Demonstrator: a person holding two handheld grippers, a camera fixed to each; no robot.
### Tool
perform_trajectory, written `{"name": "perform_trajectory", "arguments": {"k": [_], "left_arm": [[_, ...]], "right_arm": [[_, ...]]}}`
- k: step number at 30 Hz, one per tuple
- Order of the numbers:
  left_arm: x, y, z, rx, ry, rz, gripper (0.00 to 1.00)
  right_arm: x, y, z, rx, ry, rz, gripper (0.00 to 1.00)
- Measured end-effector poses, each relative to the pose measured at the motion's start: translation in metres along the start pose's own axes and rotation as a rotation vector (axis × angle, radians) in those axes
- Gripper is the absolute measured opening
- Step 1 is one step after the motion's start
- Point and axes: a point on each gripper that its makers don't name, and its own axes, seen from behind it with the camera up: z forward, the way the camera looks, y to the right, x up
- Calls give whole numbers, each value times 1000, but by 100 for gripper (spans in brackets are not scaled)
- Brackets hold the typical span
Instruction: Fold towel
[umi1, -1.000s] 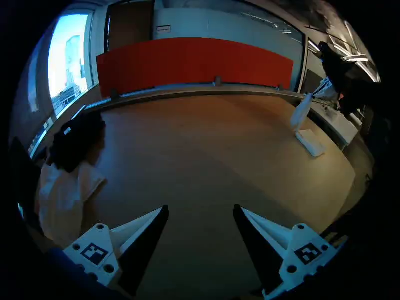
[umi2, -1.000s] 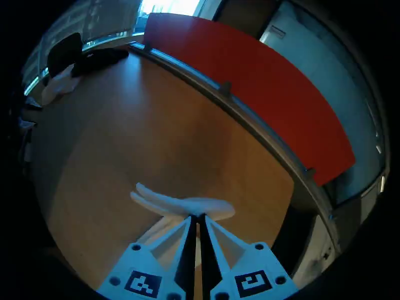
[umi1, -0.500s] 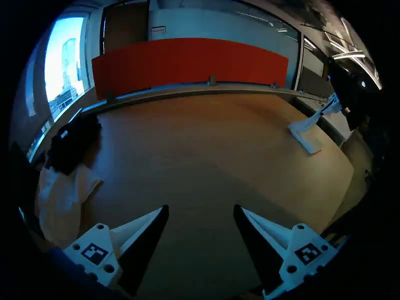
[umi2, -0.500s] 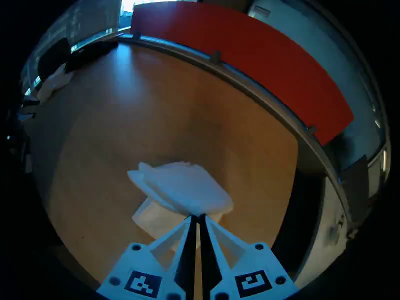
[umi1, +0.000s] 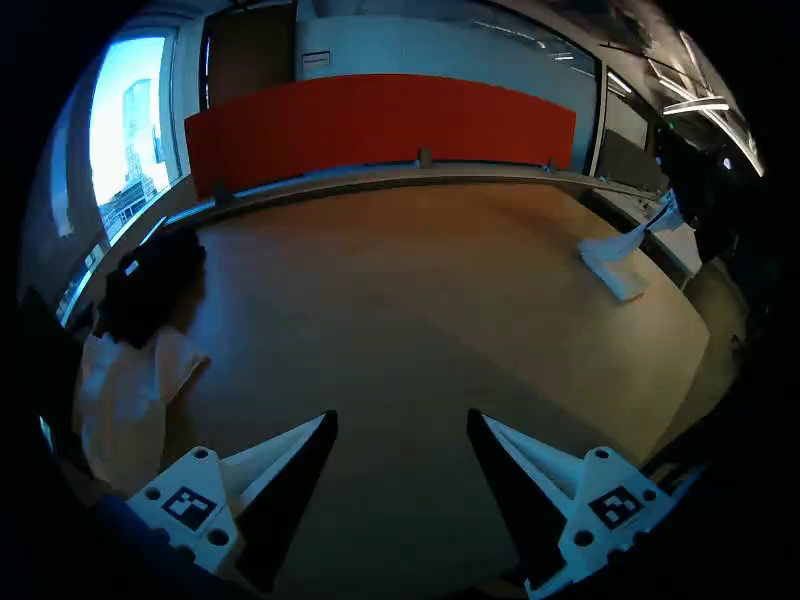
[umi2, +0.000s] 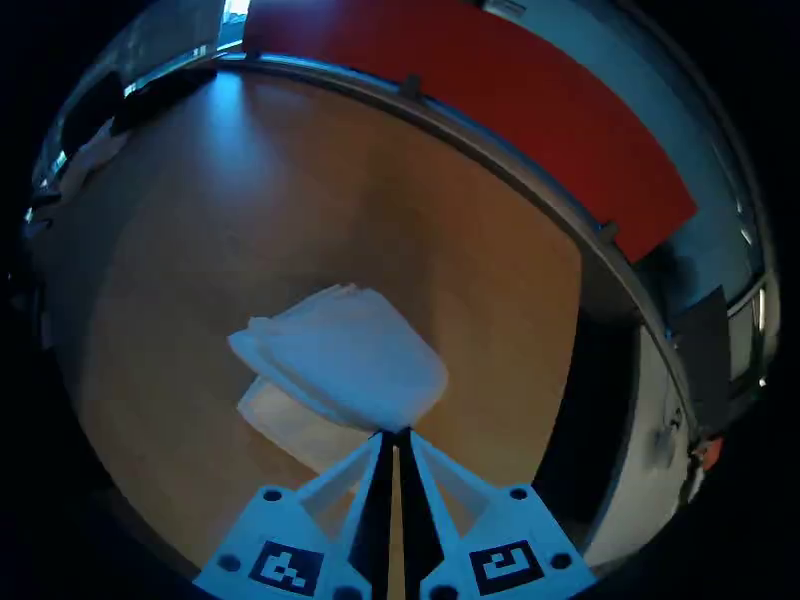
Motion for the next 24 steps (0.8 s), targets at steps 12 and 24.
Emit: {"name": "perform_trajectory", "arguments": {"k": [12,24], "left_arm": [[-5,-4,-4,12,-8,1,96],[-7,-7,-5,19,-17,4,96]], "right_arm": [[-27,7,14,-24,-79,20,4],[-56,-1,33,-27,-133,70,4]]}}
